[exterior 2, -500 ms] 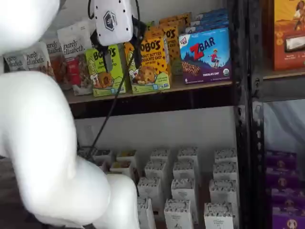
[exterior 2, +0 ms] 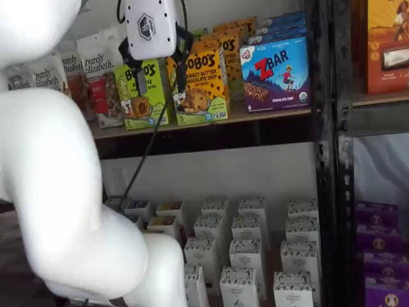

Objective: Pick up the orange box on the top shelf, the fifth box from the left

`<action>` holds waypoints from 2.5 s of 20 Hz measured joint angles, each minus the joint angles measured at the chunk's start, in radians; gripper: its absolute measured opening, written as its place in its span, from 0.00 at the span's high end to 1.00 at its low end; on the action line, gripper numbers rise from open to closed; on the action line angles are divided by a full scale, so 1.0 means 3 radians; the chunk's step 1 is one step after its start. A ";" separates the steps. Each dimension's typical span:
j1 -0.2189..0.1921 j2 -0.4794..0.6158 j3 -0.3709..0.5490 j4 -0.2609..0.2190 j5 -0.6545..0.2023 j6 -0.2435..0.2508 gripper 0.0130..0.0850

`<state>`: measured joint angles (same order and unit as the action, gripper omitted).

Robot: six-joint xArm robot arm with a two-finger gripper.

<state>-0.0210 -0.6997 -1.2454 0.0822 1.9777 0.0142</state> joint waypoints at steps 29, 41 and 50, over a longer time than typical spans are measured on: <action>0.0334 0.1214 -0.1154 -0.0242 -0.0266 0.0242 0.00; 0.0212 0.1860 -0.1863 -0.0254 -0.0176 0.0113 0.00; 0.0179 0.2194 -0.2190 -0.0269 -0.0134 0.0072 0.00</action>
<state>0.0328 -0.0414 -1.9025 0.0014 1.9375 0.0359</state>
